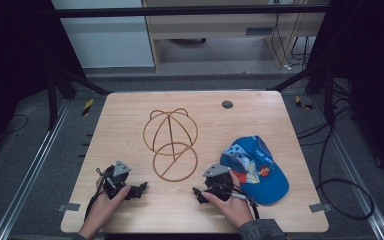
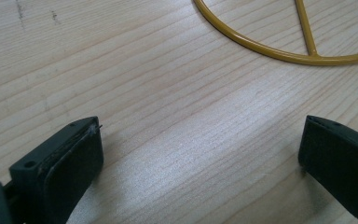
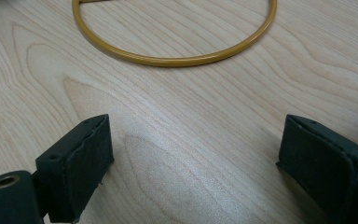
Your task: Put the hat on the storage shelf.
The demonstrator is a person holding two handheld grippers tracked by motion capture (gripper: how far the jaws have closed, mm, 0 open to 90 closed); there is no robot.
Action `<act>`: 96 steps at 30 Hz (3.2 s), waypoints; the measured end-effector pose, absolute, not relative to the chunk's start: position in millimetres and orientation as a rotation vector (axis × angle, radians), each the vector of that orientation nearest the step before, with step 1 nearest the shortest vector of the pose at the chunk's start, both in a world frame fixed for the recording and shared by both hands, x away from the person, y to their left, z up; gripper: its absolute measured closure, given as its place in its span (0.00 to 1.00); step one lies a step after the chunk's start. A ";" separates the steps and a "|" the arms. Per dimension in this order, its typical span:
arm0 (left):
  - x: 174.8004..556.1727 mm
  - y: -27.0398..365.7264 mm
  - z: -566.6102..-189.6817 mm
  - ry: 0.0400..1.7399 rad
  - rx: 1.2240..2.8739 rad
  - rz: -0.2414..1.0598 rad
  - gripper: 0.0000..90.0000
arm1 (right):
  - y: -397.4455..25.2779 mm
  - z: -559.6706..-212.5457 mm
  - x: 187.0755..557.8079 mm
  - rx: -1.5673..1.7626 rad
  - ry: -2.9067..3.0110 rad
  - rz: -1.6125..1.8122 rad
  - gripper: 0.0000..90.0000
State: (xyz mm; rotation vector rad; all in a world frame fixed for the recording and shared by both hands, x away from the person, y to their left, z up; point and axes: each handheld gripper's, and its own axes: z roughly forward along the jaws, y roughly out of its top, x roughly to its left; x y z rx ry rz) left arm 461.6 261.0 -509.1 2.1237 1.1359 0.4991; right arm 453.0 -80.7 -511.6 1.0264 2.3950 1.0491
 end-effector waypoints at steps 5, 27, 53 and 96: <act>461.7 261.3 -509.0 1.134 2.129 0.499 0.00 | -80.5 -511.7 451.8 1.036 2.389 1.050 0.11; 461.5 261.0 -509.1 1.136 2.124 0.500 0.00 | -127.7 -441.5 428.5 0.955 2.472 0.976 0.07; 461.5 261.0 -509.1 1.136 2.124 0.500 0.00 | -229.4 -387.7 468.6 1.199 2.429 0.713 0.16; 461.5 260.9 -509.2 1.136 2.122 0.501 0.00 | -231.3 -395.7 510.9 1.234 2.584 0.716 0.99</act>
